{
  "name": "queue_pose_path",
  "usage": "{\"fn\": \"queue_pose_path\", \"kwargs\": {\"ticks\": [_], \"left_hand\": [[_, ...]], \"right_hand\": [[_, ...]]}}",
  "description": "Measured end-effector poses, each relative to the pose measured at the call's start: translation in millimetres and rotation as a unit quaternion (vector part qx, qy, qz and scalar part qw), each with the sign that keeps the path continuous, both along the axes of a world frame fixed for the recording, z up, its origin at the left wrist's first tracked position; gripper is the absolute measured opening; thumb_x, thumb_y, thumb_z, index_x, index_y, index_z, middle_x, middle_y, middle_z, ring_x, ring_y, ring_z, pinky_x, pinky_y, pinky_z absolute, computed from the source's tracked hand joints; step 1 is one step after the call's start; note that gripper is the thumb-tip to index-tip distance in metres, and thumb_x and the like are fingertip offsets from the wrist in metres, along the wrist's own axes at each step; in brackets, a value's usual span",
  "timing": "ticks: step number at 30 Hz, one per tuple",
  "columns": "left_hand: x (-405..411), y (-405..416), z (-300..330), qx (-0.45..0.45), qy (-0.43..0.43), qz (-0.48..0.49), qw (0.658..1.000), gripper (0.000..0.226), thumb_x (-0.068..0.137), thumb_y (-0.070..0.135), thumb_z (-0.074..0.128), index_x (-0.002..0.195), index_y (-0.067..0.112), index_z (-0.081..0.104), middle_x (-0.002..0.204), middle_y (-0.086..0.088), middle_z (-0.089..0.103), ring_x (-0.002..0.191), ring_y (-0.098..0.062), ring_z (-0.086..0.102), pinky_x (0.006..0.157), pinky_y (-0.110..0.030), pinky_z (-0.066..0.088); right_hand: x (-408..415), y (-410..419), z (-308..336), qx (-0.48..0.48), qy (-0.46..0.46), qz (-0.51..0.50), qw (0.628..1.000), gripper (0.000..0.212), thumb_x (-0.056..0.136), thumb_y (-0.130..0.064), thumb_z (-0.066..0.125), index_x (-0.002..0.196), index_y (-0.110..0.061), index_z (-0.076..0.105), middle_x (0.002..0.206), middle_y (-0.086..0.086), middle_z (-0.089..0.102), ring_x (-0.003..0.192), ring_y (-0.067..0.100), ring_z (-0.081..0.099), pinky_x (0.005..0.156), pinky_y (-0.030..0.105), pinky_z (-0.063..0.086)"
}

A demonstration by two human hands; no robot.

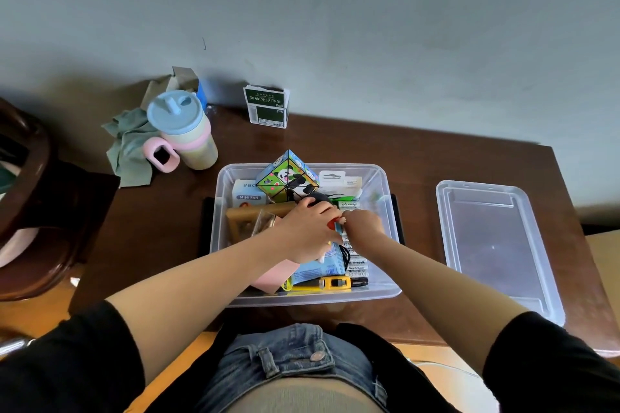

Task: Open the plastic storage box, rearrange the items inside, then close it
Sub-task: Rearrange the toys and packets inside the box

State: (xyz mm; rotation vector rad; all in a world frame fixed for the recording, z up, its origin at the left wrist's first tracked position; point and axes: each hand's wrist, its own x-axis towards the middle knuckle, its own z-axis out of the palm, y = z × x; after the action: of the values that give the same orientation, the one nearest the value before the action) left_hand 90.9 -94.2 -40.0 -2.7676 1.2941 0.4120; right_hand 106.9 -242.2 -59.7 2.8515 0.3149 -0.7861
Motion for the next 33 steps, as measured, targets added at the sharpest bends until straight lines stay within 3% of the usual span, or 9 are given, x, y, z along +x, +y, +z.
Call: {"fn": "queue_pose_path", "kwargs": {"ticks": [4, 9, 12, 16, 19, 22, 24, 29, 33], "left_hand": [[-1, 1, 2, -0.013, 0.024, 0.018, 0.999, 0.036, 0.097, 0.032, 0.041, 0.131, 0.042, 0.050, 0.151, -0.004, 0.026, 0.139, -0.024, 0.022, 0.111, -0.046, 0.018], [-5, 20, 18, -0.117, 0.108, 0.105, 0.982, 0.044, 0.096, 0.027, 0.047, 0.139, 0.034, 0.042, 0.154, -0.002, 0.023, 0.139, -0.023, 0.019, 0.110, -0.042, 0.020], [-8, 43, 32, -0.204, 0.083, 0.153, 0.963, 0.037, 0.095, 0.028, 0.048, 0.132, 0.029, 0.053, 0.147, -0.003, 0.038, 0.134, -0.023, 0.031, 0.109, -0.041, 0.026], [-17, 82, 36, -0.294, -0.001, 0.217, 0.931, 0.030, 0.091, 0.028, 0.053, 0.112, 0.014, 0.070, 0.121, -0.008, 0.060, 0.113, -0.029, 0.055, 0.097, -0.042, 0.039], [-22, 108, 30, -0.275, 0.037, 0.235, 0.932, 0.056, 0.089, 0.059, 0.040, 0.114, 0.018, 0.068, 0.118, 0.000, 0.061, 0.113, -0.022, 0.055, 0.102, -0.042, 0.036], [-23, 121, 28, -0.233, 0.123, 0.223, 0.939, 0.083, 0.076, 0.084, 0.025, 0.127, 0.026, 0.056, 0.119, 0.009, 0.062, 0.117, -0.009, 0.051, 0.114, -0.031, 0.017], [-21, 119, 30, -0.175, 0.118, 0.202, 0.956, 0.094, 0.068, 0.091, 0.026, 0.136, 0.029, 0.044, 0.112, 0.009, 0.063, 0.112, -0.012, 0.052, 0.109, -0.027, 0.017], [-20, 99, 27, -0.053, 0.036, 0.154, 0.986, 0.101, 0.063, 0.080, 0.055, 0.144, 0.028, 0.024, 0.122, 0.003, 0.058, 0.107, -0.020, 0.054, 0.093, -0.034, 0.035], [-22, 90, 24, -0.089, 0.085, 0.188, 0.974, 0.091, 0.064, 0.063, 0.067, 0.138, 0.025, 0.032, 0.126, 0.002, 0.056, 0.109, -0.021, 0.056, 0.083, -0.032, 0.041]], "right_hand": [[-7, -7, 13, 0.028, -0.042, 0.010, 0.999, 0.027, 0.087, 0.008, 0.049, 0.110, -0.005, 0.056, 0.108, 0.010, 0.064, 0.099, 0.027, 0.062, 0.064, 0.029, 0.040], [-14, -11, 16, 0.049, -0.080, 0.001, 0.996, 0.030, 0.086, 0.012, 0.043, 0.108, -0.003, 0.057, 0.104, 0.011, 0.065, 0.096, 0.028, 0.062, 0.064, 0.029, 0.039], [-11, -16, 17, 0.050, -0.081, -0.031, 0.995, 0.030, 0.086, 0.012, 0.043, 0.107, -0.003, 0.059, 0.101, 0.012, 0.066, 0.093, 0.028, 0.063, 0.063, 0.029, 0.039], [-11, -24, 19, 0.055, -0.058, -0.067, 0.995, 0.025, 0.087, 0.006, 0.043, 0.104, -0.005, 0.059, 0.099, 0.012, 0.066, 0.089, 0.028, 0.063, 0.063, 0.030, 0.043], [-9, -23, 24, 0.110, 0.018, -0.108, 0.988, 0.015, 0.092, -0.008, 0.044, 0.093, -0.007, 0.059, 0.094, 0.011, 0.066, 0.080, 0.025, 0.060, 0.067, 0.032, 0.049], [-11, -21, 33, 0.172, 0.121, -0.121, 0.970, 0.021, 0.091, -0.016, 0.048, 0.086, -0.003, 0.063, 0.083, 0.010, 0.069, 0.074, 0.024, 0.064, 0.067, 0.032, 0.052], [-15, -21, 40, 0.193, 0.187, -0.165, 0.949, 0.020, 0.091, -0.014, 0.050, 0.091, 0.001, 0.064, 0.078, 0.005, 0.070, 0.071, 0.021, 0.069, 0.063, 0.029, 0.056], [-16, -12, 45, 0.281, 0.200, -0.290, 0.893, 0.010, 0.095, -0.011, 0.048, 0.098, -0.002, 0.052, 0.075, 0.002, 0.064, 0.064, 0.013, 0.063, 0.054, 0.024, 0.055], [-16, -9, 42, 0.318, 0.150, -0.316, 0.881, 0.019, 0.096, -0.027, 0.049, 0.093, -0.008, 0.050, 0.080, 0.005, 0.064, 0.067, 0.012, 0.062, 0.054, 0.024, 0.053]]}}
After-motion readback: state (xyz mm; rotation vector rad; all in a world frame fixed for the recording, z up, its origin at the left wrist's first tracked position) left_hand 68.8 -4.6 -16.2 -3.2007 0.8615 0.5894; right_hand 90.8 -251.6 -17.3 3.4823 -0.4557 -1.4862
